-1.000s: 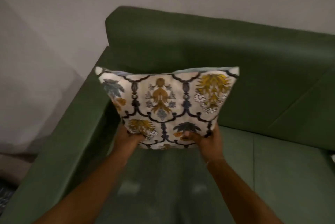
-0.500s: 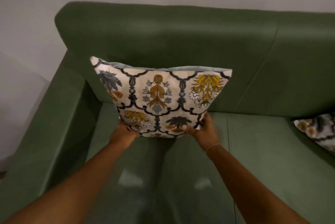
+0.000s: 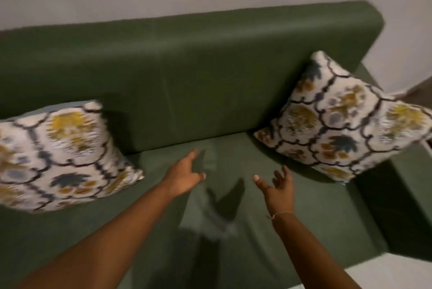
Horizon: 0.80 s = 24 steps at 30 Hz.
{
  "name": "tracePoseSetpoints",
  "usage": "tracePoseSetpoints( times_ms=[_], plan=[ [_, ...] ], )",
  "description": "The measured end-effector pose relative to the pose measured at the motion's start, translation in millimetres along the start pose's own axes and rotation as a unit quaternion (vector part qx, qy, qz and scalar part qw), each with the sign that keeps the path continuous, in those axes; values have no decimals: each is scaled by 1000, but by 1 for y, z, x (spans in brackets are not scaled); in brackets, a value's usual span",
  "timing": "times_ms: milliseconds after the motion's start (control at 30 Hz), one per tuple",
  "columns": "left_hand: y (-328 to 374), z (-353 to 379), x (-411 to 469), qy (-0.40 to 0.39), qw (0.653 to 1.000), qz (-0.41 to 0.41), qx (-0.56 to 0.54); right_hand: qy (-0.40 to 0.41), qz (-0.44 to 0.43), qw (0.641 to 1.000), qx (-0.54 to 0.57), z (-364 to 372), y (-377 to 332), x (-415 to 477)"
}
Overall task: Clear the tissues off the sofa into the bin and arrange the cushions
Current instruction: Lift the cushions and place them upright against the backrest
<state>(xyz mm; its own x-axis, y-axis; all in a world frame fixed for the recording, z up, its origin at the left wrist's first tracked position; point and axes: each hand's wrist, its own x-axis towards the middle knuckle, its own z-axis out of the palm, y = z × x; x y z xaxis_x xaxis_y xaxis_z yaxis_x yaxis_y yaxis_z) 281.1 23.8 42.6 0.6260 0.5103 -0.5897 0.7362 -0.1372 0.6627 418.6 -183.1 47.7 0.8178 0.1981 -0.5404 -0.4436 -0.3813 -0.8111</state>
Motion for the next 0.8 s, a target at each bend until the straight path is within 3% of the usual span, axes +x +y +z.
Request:
tracePoseSetpoints(
  times_ms=[200, 267, 433, 667, 800],
  plan=[
    [146, 93, 87, 39, 990, 93, 98, 144, -31, 986, 72, -132, -22, 100],
    [185, 114, 115, 25, 992, 83, 89, 168, -21, 980, 105, -171, -33, 131],
    [235, 153, 156, -8, 999, 21, -38, 23, -8, 988, 155, -215, -45, 178],
    [210, 156, 136, 62, 984, 3, -170, -16, -46, 988, 146, -206, -54, 163],
    [171, 128, 100, 163, 959, -23, -230, -64, -110, 987, 103, -170, -73, 140]
  ],
)
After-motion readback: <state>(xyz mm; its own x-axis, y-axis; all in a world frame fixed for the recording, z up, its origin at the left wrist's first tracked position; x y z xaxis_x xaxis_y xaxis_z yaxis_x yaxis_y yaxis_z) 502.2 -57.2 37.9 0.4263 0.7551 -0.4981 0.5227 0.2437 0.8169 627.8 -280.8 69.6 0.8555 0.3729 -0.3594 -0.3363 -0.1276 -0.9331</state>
